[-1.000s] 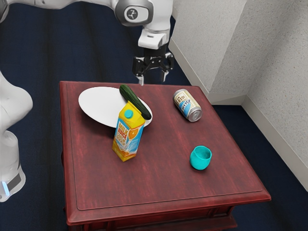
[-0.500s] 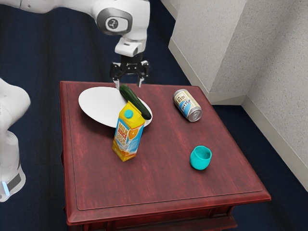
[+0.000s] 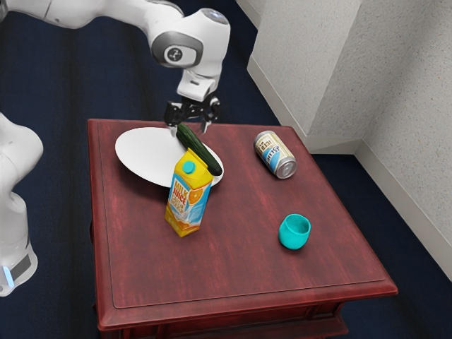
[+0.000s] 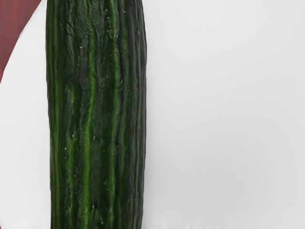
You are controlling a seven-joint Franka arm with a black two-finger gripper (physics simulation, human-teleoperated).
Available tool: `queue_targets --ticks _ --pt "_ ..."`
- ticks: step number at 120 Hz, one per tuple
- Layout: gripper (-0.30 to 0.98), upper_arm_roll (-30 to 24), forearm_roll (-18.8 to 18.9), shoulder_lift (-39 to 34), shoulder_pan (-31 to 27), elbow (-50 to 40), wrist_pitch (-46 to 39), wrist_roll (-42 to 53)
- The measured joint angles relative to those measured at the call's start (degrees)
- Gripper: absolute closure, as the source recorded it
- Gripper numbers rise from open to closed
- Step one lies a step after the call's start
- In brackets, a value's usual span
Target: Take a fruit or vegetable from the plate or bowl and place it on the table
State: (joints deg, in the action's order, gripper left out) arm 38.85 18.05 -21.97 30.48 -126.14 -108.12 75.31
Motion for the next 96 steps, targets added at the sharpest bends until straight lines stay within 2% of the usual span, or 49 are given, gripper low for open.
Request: queue_targets --ticks 10,20,96 --pt "0.00 5.58 0.33 0.49 5.25 -0.09 -1.32 -0.48" --pt "0.00 7.55 0.49 0.59 7.14 -0.16 -2.19 -0.89" --pt "0.03 8.10 0.62 0.66 8.33 -1.93 -3.83 -2.75"
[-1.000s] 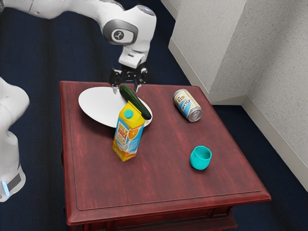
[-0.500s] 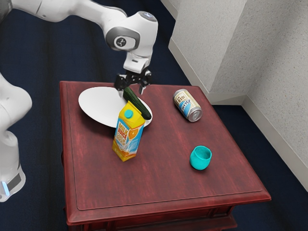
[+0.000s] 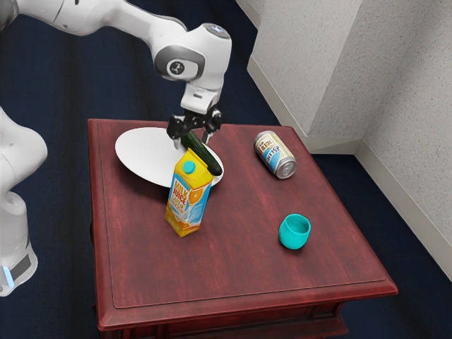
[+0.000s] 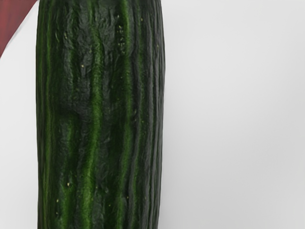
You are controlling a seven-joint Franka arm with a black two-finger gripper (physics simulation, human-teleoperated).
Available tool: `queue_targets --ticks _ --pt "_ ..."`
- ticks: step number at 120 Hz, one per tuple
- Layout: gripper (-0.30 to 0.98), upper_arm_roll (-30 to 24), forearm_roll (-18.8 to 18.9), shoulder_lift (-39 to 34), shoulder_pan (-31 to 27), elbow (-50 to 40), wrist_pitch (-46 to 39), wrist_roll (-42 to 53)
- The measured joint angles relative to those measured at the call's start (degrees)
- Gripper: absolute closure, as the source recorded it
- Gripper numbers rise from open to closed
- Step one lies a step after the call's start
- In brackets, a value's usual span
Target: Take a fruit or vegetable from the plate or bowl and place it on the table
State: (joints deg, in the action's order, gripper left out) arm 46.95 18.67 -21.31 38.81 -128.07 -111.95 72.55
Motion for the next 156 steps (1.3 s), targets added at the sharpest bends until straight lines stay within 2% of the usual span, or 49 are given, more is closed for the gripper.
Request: queue_targets --ticks 72,81,88,96,109,138,156 --pt "0.07 1.30 -0.04 1.74 0.96 -0.01 -0.88 -0.60" --pt "0.11 2.14 -0.27 2.21 1.75 0.01 -1.00 -0.65" --pt "0.15 5.69 -0.42 2.37 4.93 0.17 -1.12 -0.68" --pt "0.27 8.12 -0.55 2.41 6.93 0.39 -1.23 -0.72" --pt "0.44 8.98 -0.65 2.39 7.83 0.63 -1.51 -0.77" --pt "0.46 9.12 -1.53 2.62 13.35 9.27 -0.40 -0.89" --pt "0.46 10.59 -3.61 7.16 14.63 12.98 0.10 -0.53"
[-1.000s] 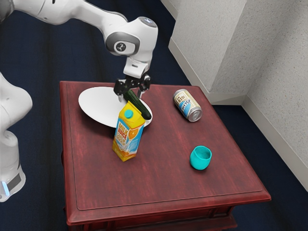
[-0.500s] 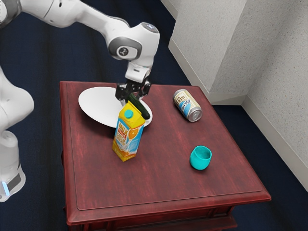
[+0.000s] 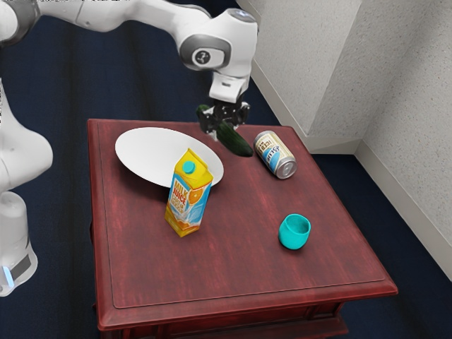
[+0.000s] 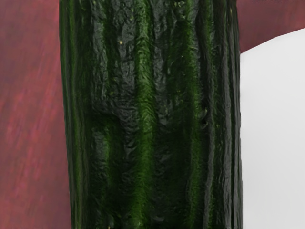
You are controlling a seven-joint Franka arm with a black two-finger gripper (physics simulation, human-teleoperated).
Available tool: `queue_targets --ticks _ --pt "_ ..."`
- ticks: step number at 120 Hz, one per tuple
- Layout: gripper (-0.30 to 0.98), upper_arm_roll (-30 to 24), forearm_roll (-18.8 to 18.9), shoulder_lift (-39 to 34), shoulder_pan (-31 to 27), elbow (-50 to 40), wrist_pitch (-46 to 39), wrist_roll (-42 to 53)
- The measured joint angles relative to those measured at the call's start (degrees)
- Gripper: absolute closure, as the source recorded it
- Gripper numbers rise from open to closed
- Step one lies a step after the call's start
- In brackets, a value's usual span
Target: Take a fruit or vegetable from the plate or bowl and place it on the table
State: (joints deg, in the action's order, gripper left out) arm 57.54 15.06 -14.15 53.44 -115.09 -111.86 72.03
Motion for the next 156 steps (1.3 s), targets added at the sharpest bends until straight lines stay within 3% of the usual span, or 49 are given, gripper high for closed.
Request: queue_targets --ticks 19,82,105,156 --pt "0.49 2.49 -3.67 4.01 -0.01 2.54 0.06 1.51" --pt "0.50 3.96 -10.30 10.85 -1.65 5.32 -0.03 7.17" --pt "0.50 3.90 -15.10 15.66 -4.21 6.92 0.05 9.59" --pt "0.51 1.26 -16.71 20.22 -4.75 10.98 -0.21 16.36"
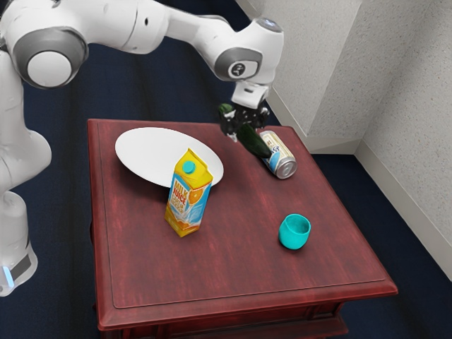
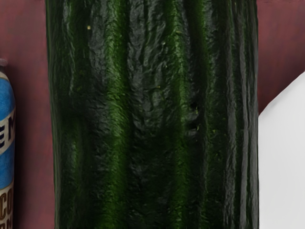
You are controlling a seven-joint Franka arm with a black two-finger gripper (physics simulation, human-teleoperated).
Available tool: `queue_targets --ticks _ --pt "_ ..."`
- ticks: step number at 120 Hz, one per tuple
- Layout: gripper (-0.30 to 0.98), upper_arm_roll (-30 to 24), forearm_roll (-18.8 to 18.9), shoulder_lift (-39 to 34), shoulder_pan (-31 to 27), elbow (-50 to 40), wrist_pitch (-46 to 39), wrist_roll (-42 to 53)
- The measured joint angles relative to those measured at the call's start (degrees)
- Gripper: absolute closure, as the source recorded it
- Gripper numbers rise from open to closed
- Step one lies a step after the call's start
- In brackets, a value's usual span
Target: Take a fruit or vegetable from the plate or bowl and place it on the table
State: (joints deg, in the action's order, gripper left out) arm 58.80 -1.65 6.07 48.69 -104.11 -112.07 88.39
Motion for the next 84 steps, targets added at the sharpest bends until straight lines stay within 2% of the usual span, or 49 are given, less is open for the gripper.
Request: queue_targets --ticks 16,26,33,46,54,62,84 --pt "0.52 -6.79 -0.84 1.73 -6.27 1.07 0.00 2.12" --pt "0.52 -17.23 -1.76 4.38 -17.07 3.33 0.46 3.43" --pt "0.52 -20.82 -2.12 4.76 -20.59 3.82 0.70 4.26" --pt "0.50 -22.53 -2.43 4.92 -21.91 4.10 1.01 5.58" --pt "0.32 -22.78 -2.48 5.12 -22.40 4.27 1.29 6.23" --pt "0.20 -22.85 -2.55 5.23 -22.66 4.60 1.61 6.81" --pt "0.05 -22.88 -2.64 5.20 -22.43 4.85 2.48 8.04"
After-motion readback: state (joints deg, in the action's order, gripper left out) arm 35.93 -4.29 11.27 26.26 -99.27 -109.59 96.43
